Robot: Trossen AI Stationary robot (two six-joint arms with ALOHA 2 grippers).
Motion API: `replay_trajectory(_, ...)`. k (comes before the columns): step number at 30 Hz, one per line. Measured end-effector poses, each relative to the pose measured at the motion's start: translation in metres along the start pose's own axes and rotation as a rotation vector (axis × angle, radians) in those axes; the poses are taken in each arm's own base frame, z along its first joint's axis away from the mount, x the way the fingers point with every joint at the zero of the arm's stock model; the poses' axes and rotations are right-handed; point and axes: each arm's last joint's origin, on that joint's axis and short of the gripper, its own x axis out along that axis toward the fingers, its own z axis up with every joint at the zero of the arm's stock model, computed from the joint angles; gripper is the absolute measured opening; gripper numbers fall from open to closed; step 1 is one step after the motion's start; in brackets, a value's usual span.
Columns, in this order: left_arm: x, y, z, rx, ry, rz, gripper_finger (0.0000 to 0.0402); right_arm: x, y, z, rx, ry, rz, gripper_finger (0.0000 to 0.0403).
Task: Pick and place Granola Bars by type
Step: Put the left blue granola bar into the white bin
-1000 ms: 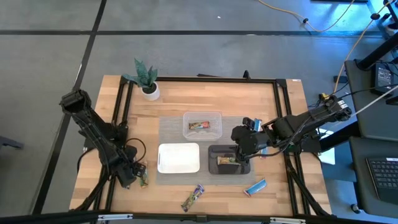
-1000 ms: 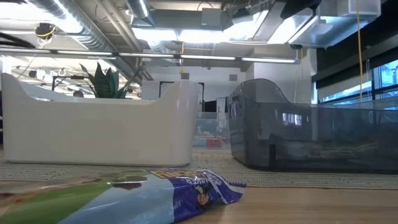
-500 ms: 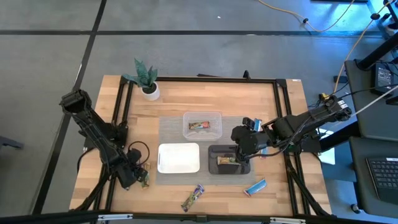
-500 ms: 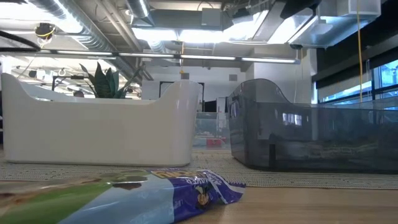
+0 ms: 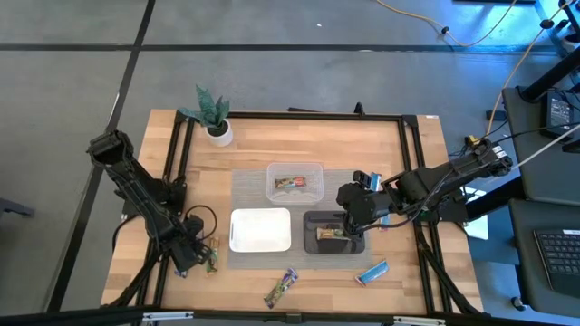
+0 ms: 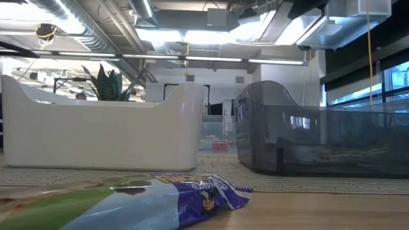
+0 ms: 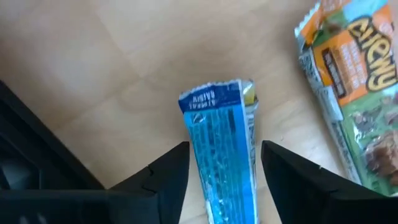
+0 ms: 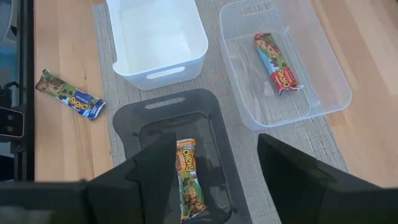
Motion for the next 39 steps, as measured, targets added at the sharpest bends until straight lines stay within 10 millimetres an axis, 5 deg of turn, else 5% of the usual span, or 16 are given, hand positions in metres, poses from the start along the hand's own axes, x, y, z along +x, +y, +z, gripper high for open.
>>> replay_trajectory(11, 0.0, 0.0, -0.001, -0.024, 0.019, 0.008, 0.0108, 0.0, -0.001, -0.001, -0.005, 0.011, -0.007, 0.0228)
replay_trajectory(19, -0.016, -0.012, -0.003, -0.005, -0.088, -0.072, 0.0099, 0.0, -0.001, -0.001, -0.006, 0.013, -0.008, 0.0228)
replay_trajectory(30, -0.078, -0.043, 0.003, 0.04, -0.311, -0.267, 0.0099, 0.0, -0.001, -0.001, -0.028, 0.008, -0.015, 0.0228)
replay_trajectory(39, -0.152, -0.087, 0.044, 0.318, -0.47, -0.402, 0.0099, 0.0, -0.001, -0.001, -0.024, 0.004, -0.014, 0.0228)
